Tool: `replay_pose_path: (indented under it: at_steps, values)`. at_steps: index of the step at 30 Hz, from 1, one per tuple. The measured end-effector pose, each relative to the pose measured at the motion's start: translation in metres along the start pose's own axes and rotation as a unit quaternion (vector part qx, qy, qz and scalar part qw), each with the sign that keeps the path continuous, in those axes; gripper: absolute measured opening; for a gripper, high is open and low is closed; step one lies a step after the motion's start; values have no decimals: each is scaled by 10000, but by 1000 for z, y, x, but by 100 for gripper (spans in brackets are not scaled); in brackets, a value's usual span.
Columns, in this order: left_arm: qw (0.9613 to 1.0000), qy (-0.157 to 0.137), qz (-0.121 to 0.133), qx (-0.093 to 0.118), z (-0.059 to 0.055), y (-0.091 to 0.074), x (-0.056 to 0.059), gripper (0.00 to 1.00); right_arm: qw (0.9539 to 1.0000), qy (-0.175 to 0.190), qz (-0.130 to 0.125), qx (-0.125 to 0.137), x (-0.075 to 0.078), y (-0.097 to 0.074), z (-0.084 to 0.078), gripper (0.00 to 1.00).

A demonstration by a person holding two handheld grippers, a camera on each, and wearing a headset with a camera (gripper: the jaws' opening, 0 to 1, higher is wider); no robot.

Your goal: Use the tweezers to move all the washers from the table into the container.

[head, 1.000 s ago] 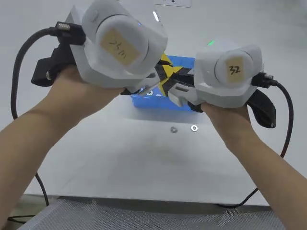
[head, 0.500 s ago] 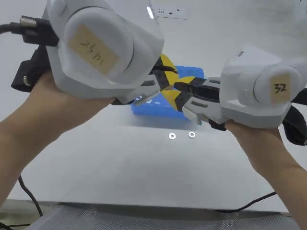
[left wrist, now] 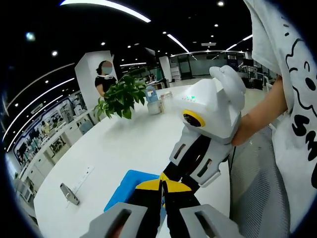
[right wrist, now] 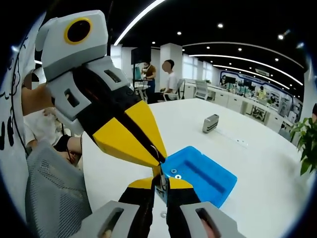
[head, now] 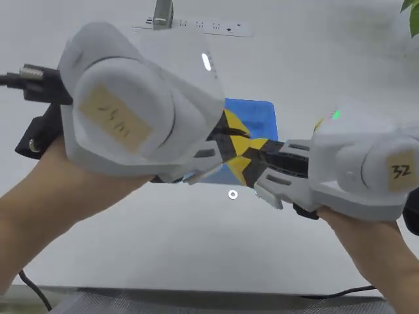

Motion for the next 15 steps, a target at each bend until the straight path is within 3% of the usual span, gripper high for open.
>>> replay_pose_path:
  at_steps: [4,9,10,15]
  values:
    - [10000,-38,-51,-19,0,1,2,0,10000,54,36,-19,-3,-1,-4,4]
    - [9998,-155,-30,-128,-3,1,-5,0,9999,76,37,-67,-4,0,-8,4]
    - [9996,-210,-21,-179,-6,5,2,0,9999,60,30,-95,-4,1,-10,4]
    - [9989,-434,-77,-166,-5,4,7,0,9999,16,16,-145,-5,0,-13,4]
Point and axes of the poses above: the centre of the closed fingertips' face, and the gripper's own axes: y roughly forward along the fingers, x roughly to its right, z roughly out of its top, the point moved 2 cm from there along -y, roughly backward along the fingers, and after that the axes turned 12 degrees about z, right-handed, at the moved point
